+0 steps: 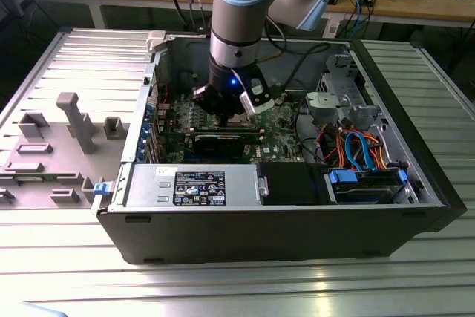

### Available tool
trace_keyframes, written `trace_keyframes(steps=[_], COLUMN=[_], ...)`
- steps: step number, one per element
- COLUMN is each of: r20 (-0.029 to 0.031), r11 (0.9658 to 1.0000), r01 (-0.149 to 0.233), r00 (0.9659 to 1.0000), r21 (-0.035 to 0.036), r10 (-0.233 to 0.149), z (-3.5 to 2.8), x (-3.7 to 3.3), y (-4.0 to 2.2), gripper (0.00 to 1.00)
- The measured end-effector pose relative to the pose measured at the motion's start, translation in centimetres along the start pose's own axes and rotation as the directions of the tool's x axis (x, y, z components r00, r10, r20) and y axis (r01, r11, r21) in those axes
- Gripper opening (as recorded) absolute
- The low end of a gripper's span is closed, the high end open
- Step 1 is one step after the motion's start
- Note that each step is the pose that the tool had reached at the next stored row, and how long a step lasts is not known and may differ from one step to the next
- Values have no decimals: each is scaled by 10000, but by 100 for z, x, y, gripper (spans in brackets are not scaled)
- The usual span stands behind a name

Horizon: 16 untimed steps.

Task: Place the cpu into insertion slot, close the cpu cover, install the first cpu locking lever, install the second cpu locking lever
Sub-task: 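Install the second cpu locking lever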

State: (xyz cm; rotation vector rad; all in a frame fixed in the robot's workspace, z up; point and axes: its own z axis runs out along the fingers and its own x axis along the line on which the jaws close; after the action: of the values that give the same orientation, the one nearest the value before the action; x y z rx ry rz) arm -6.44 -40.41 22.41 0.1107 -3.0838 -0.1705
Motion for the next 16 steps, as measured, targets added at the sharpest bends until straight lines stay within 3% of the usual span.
trace_keyframes(steps=[1, 6, 12, 14, 16], r20=[2, 20, 29, 35, 38], r11=[10000, 9995, 9987, 9978, 9973], r01=[1, 29, 99, 160, 181], r00=[10000, 10000, 9999, 9999, 9998], r21=[-27, -315, -500, -650, -717], r10=[-1, -28, -97, -158, -179], z=[2, 13, 48, 59, 70], x=[3, 52, 124, 139, 142], y=[-6, -40, -81, -84, -84], gripper=[11, 11, 11, 11, 11])
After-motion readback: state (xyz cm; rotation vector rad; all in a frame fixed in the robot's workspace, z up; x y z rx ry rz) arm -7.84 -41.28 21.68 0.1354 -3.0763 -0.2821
